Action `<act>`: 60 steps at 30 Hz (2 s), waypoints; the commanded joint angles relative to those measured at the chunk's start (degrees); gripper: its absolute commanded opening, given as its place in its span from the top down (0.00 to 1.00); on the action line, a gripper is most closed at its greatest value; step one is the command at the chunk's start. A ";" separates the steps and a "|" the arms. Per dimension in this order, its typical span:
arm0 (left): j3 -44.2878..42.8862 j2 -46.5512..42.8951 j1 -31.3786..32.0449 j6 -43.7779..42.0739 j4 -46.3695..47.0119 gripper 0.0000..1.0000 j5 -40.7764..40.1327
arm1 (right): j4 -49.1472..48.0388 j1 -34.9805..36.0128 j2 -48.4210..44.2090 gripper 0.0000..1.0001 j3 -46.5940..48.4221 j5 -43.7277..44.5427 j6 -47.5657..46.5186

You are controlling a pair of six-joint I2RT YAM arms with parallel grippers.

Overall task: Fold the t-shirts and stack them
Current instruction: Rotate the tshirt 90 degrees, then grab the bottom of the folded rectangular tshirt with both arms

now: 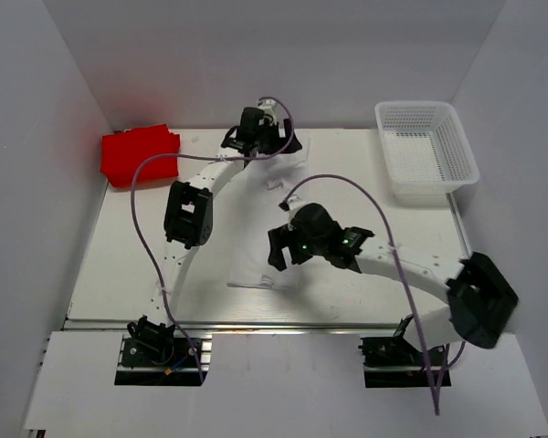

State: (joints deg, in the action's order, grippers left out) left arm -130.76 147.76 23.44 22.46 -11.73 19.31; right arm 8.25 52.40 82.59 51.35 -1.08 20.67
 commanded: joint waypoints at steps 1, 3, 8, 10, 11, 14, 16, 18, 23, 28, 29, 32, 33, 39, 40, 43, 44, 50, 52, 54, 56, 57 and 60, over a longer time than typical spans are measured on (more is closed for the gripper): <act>-0.03 -16.95 -0.06 -4.17 -4.25 0.00 -4.54 | 1.77 -0.46 -8.03 0.10 -4.05 8.10 2.97; 3.90 -20.66 -0.06 -5.40 -6.02 0.00 -5.07 | 2.38 -0.72 -11.30 0.10 -6.87 8.20 4.38; 21.60 -36.47 -0.06 -7.08 -9.10 0.00 -9.02 | 3.35 -1.16 -18.95 0.10 -12.32 11.37 6.23; 35.87 -42.44 -0.06 -5.50 -7.27 0.00 -10.87 | 3.79 -1.25 -20.53 0.10 -13.29 11.37 7.01; 41.15 -45.52 0.55 -4.80 -3.43 0.00 -10.87 | 4.05 -1.42 -21.32 0.10 -14.34 10.76 7.72; 59.44 -56.68 2.30 -1.29 3.00 0.00 -9.82 | 4.67 -1.69 -21.59 0.10 -16.02 10.67 9.13; 68.42 -62.56 4.23 1.08 3.64 0.00 -11.12 | 4.58 -2.04 -21.15 0.10 -16.20 10.92 9.39; 74.91 -66.10 5.38 1.80 1.89 0.00 -15.24 | 4.14 -2.13 -21.06 0.10 -15.50 10.84 9.13; 85.04 -76.12 7.84 5.67 -2.15 0.00 -22.82 | 4.14 -2.66 -20.10 0.10 -13.12 9.61 8.43; 90.85 -85.35 8.90 6.37 -2.16 0.00 -22.83 | 3.44 -3.18 -17.64 0.10 -9.78 9.44 7.72; 90.86 -85.97 8.90 6.37 -2.77 0.00 -24.39 | 3.00 -3.18 -17.46 0.10 -9.26 8.82 7.64; 91.47 -86.68 9.43 6.37 -4.01 0.00 -25.72 | 1.51 -3.27 -16.93 0.10 -9.16 7.15 8.60; 91.47 -86.68 9.43 6.37 -4.01 0.00 -25.73 | 1.33 -3.45 -16.85 0.10 -9.08 6.45 8.69; 92.00 -84.75 9.96 6.37 -1.90 0.00 -24.58 | 2.47 -3.45 -16.40 0.10 -7.58 5.30 8.34; 92.61 -84.75 9.96 6.37 -1.20 0.00 -24.58 | 2.56 -3.45 -16.93 0.10 -7.67 4.78 8.25; 93.93 -84.75 10.48 6.37 -1.19 0.00 -24.58 | 2.65 -3.45 -17.81 0.10 -8.64 4.51 8.95; 93.93 -84.75 10.48 6.37 -1.80 0.00 -24.58 | 3.00 -3.53 -18.07 0.10 -9.25 4.25 9.48; 98.76 -87.47 11.01 7.42 -2.86 0.00 -24.58 | 3.17 -3.45 -19.57 0.10 -13.38 1.70 12.20; 100.08 -88.35 11.01 7.42 -3.47 0.00 -25.11 | 3.17 -3.36 -19.57 0.10 -15.83 1.70 14.04; 100.69 -88.35 11.01 8.04 -3.48 0.00 -24.59 | 2.47 -3.36 -19.39 0.10 -18.20 -0.85 15.63; 102.28 -87.21 11.53 8.04 -2.96 0.00 -23.71 | 0.46 -3.36 -18.96 0.10 -19.53 -1.98 17.21; 102.28 -87.21 11.54 8.04 -2.95 0.00 -23.18 | 0.02 -3.36 -18.34 0.10 -20.06 -2.86 17.65; 103.07 -84.66 11.54 8.57 -2.07 0.04 -23.18 | -4.10 -3.27 -16.59 0.10 -22.70 -4.27 19.06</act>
State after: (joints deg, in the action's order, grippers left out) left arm -28.29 61.93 34.63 30.26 -14.66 -4.84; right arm 9.74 49.12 64.88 29.80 -2.44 37.04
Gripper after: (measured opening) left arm 0.976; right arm 0.905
